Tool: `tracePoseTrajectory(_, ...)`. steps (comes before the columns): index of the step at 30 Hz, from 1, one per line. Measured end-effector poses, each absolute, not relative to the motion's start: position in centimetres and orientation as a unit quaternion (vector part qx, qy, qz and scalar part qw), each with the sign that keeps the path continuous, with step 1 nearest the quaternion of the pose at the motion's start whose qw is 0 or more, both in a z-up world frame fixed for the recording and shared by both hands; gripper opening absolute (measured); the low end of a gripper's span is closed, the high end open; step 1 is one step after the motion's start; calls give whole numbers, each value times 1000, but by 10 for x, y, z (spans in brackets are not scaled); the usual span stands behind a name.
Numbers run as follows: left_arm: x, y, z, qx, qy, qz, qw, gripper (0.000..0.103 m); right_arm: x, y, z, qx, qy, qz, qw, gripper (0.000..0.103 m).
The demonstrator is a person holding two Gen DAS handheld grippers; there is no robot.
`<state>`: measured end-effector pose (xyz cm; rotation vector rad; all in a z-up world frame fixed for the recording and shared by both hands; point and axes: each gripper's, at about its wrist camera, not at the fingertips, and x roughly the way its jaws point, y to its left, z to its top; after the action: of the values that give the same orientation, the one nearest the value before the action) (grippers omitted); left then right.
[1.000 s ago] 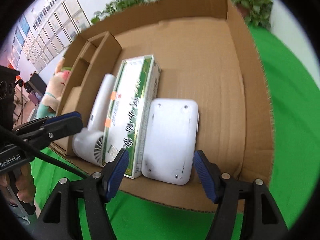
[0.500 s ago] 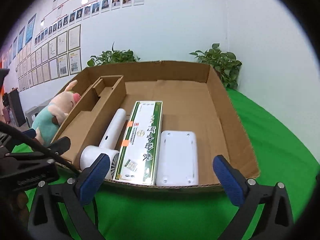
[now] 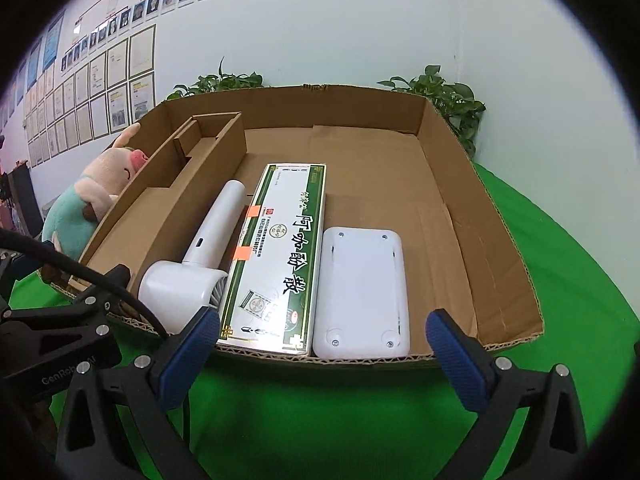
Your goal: Organize objects
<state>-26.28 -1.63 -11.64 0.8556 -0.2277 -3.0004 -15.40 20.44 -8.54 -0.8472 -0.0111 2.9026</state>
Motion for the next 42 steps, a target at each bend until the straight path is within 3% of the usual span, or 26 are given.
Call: tracePoseTrajectory(42,-265,-16,-119,277,-68,-958,3,103,-154,205,-87,-280,-4,958,58,102)
